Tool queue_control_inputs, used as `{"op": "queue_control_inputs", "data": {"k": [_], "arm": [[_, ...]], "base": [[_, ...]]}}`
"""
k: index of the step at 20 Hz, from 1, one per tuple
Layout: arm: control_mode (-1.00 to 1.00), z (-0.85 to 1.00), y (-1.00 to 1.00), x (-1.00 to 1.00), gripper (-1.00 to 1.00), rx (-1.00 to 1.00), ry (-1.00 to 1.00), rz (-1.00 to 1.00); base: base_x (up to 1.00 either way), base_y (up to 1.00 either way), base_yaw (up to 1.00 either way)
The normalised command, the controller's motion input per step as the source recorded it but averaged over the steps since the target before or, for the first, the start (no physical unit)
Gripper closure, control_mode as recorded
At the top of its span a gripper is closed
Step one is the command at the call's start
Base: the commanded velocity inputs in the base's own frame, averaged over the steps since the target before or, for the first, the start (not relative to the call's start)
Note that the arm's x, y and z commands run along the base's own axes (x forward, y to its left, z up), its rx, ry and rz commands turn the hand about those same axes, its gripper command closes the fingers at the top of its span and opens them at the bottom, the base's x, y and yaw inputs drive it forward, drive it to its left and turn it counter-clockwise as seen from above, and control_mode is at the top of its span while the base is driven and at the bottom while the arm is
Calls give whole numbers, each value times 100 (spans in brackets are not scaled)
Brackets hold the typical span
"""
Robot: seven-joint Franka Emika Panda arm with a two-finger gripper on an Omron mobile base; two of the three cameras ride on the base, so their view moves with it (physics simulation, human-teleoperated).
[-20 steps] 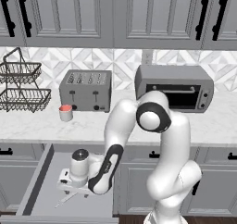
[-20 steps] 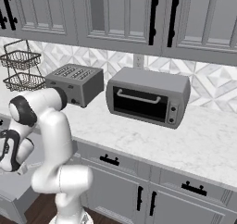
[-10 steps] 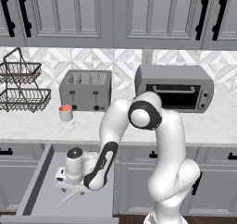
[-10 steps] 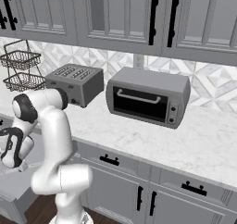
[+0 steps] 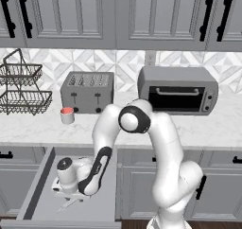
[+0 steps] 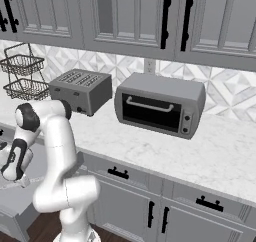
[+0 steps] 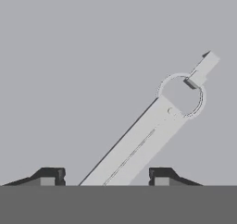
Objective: Pick the tongs from the drawer and place it on the counter.
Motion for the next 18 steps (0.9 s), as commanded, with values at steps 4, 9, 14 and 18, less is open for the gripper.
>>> {"op": "queue_control_inputs", "data": {"k": [4,9,14,18], "arm": [[-100,-12,-14,-2,100,0,0,-1],[-100,39,-50,-13,100,14,-2,-5],[-100,100,-8,-3,100,15,-9,-21],[-100,100,18,-2,100,3,-14,-24]], "base": [[0,0,0],[0,0,0],[0,0,0],[0,0,0]]}}
